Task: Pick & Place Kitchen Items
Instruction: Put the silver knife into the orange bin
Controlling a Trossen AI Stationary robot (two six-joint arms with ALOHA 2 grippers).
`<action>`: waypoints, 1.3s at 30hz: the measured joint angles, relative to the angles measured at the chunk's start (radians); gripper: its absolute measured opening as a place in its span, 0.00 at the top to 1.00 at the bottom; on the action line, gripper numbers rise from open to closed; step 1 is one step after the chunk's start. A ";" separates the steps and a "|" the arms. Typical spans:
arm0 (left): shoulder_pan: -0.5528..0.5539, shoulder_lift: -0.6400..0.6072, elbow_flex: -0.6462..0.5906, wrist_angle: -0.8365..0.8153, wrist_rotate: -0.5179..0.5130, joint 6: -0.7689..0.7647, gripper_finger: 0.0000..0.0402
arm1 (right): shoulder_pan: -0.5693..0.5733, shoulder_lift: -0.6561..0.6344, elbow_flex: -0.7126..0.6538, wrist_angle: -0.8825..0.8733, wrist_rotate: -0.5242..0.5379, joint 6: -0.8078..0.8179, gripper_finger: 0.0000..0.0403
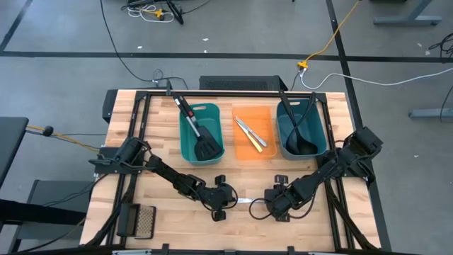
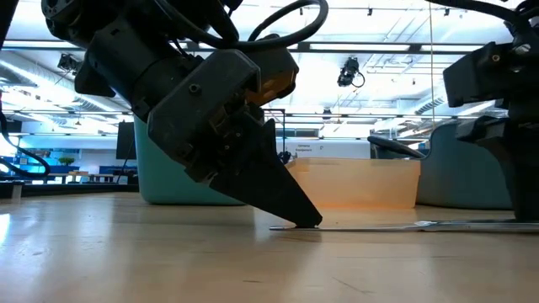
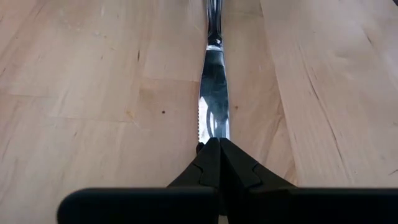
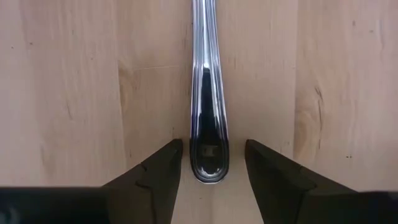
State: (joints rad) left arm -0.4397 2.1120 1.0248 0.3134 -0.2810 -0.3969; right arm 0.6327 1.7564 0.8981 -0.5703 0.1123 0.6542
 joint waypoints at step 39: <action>-0.067 -0.184 -0.008 -0.127 -0.036 0.186 0.92 | -0.004 0.004 0.084 -0.217 0.072 0.038 0.79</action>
State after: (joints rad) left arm -0.5070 1.9279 1.0171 0.1861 -0.3166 -0.2109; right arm 0.6284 1.7599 0.9825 -0.7868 0.1846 0.6918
